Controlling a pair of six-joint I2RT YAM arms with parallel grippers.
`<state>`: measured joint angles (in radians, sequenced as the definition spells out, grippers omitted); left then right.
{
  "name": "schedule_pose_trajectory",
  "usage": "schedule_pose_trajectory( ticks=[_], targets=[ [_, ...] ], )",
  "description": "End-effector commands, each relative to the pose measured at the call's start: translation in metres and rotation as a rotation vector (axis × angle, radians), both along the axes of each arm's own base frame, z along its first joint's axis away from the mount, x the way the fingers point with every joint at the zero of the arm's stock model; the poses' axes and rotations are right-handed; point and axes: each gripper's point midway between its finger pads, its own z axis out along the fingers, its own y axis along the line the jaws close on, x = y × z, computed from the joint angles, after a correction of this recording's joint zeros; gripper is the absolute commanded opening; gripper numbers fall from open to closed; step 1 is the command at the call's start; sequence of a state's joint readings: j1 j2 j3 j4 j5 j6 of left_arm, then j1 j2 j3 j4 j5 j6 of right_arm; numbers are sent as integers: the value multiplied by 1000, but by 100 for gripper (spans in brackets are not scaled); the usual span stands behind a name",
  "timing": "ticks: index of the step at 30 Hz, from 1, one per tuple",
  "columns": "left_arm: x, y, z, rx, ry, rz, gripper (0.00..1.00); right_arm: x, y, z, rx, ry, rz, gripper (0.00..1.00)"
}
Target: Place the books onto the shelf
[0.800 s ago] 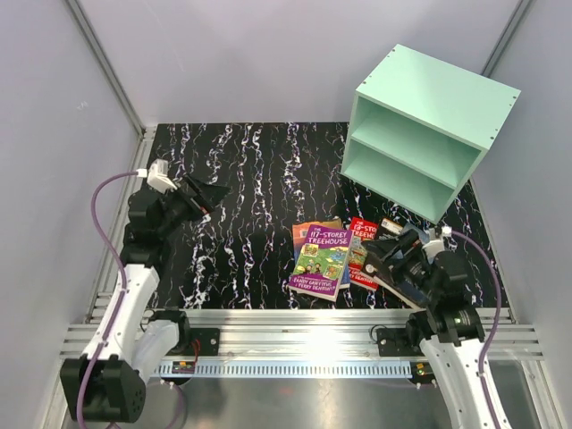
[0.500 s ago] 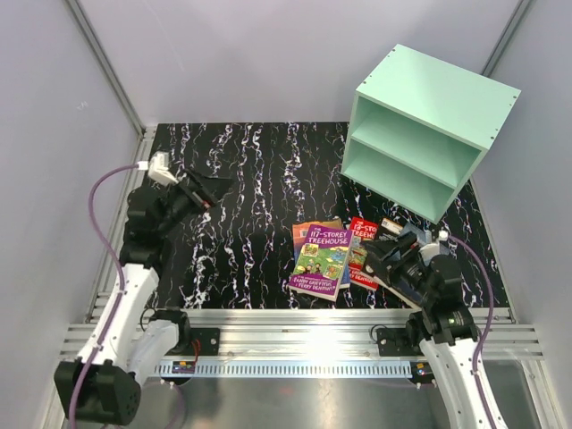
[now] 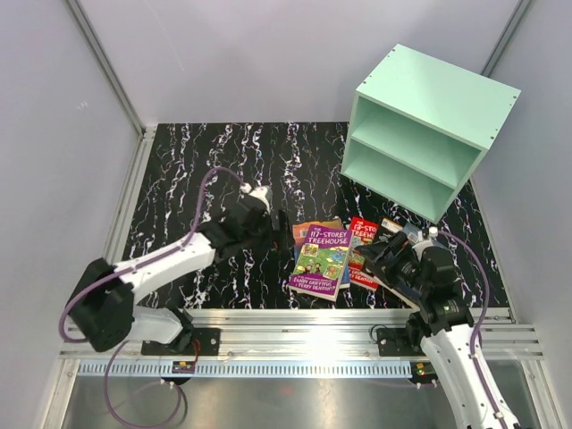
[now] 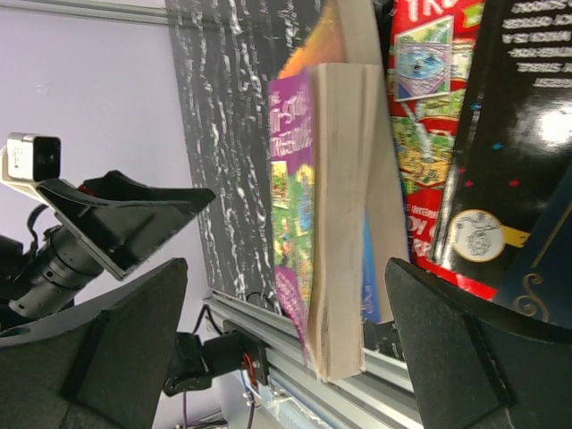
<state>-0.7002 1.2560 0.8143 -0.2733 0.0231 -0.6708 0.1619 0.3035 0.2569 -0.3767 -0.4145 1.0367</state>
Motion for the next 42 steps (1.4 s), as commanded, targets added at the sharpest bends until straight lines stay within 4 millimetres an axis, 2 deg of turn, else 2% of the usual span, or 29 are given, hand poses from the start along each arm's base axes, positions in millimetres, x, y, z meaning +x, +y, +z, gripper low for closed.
schedule_pose_trajectory(
  ticks=[1, 2, 5, 6, 7, 13, 15, 16, 18, 19, 27, 32, 33, 35, 39, 42],
  targets=[
    [14, -19, 0, 53, -51, 18, 99, 6, 6, -4, 20, -35, 31, 100],
    [13, -27, 1, 57, -57, 5, 99, 8, 6, -10, 16, -26, 27, 100],
    [16, -35, -12, 80, -39, -6, 99, 17, 7, -17, 7, -26, 25, 99],
    [18, -38, -11, 76, -42, -9, 99, 22, 7, -14, 9, -52, 27, 99],
    [19, -41, -16, 82, -33, -15, 99, 24, 8, -22, 1, -21, 31, 99],
    [18, -52, -32, 77, -6, -44, 99, 49, 14, -30, 3, -19, 47, 99],
    [15, -54, -37, 80, 8, -52, 99, 57, 18, -26, 16, -42, 59, 98],
    [14, -57, -41, 79, 11, -59, 99, 59, 20, -34, 16, -11, 64, 98],
    [13, -61, -45, 72, 15, -68, 99, 66, 24, -30, 27, -31, 72, 97],
    [14, -63, -45, 68, 15, -68, 99, 67, 26, -37, 27, -2, 76, 96],
    [7, -80, -57, 47, 40, -106, 98, 72, 37, -38, 17, -28, 93, 86],
    [5, -88, -60, 35, 50, -115, 98, 72, 40, -43, 11, -21, 97, 64],
    [5, -89, -60, 35, 50, -116, 98, 73, 40, -42, 11, -30, 97, 55],
    [3, -92, -59, 31, 49, -122, 98, 73, 40, -45, 9, -19, 95, 50],
    [1, -97, -58, 28, 47, -133, 98, 73, 47, -44, 15, -26, 115, 33],
    [0, -101, -54, 19, 40, -140, 98, 72, 52, -43, 20, -24, 123, 30]
  ],
)
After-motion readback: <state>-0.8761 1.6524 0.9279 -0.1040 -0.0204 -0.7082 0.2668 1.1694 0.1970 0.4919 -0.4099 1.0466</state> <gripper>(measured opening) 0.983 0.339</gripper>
